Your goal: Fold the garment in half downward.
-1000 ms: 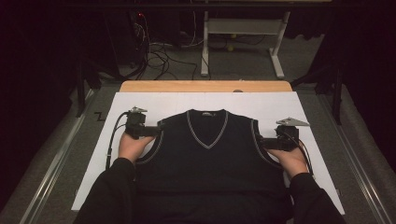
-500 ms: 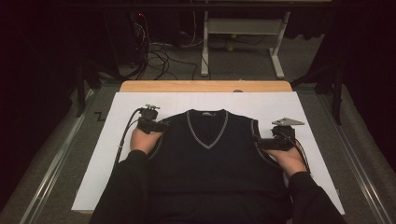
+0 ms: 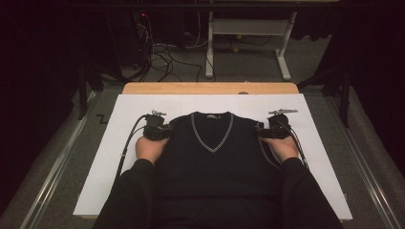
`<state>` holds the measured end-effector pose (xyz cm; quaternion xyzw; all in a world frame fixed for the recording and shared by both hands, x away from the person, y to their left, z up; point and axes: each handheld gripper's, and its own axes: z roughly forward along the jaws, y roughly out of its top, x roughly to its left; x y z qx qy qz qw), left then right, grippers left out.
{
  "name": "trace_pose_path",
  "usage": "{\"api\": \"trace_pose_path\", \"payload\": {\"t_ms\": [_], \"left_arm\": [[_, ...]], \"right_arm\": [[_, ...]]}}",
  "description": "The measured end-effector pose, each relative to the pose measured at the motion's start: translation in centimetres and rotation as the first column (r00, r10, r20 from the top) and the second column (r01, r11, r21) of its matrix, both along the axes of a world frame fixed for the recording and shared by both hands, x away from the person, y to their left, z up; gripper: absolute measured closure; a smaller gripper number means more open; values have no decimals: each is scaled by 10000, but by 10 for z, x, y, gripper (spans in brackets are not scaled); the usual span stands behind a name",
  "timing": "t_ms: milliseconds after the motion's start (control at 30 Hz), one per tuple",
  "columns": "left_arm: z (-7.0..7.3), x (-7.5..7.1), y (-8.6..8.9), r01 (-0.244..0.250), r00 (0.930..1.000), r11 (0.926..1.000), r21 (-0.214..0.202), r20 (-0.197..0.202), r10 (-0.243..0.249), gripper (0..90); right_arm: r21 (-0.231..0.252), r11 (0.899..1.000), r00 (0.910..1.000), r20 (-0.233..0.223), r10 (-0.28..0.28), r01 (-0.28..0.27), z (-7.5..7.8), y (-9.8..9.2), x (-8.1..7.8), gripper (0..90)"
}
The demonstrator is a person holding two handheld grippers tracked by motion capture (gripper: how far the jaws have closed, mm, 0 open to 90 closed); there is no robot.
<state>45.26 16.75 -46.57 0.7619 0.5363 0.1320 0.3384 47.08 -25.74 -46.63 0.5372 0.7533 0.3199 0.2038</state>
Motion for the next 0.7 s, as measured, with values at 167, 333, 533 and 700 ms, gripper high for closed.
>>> {"api": "trace_pose_path", "payload": {"t_ms": [167, 333, 533, 700], "left_arm": [[7, -6, 0, 12, 9998, 9999, -148, 204, -9, 687], [14, -10, 3, 77, 9993, 9998, -180, 379, -70, 686], [22, -13, 7, 272, 9976, 9994, -217, 642, -258, 693], [34, -14, 18, -65, 9949, 9982, -601, 1000, 125, 703]], "right_arm": [[-516, 9986, 9999, 7, 142, -142, 1, 13, 7, 443], [-353, 9993, 9998, -118, 139, -143, 3, 15, 5, 672], [-436, 9986, 9990, 340, 307, -292, 13, 17, -5, 786], [-332, 9990, 9914, 1265, 326, -286, 35, 13, -10, 790]]}}
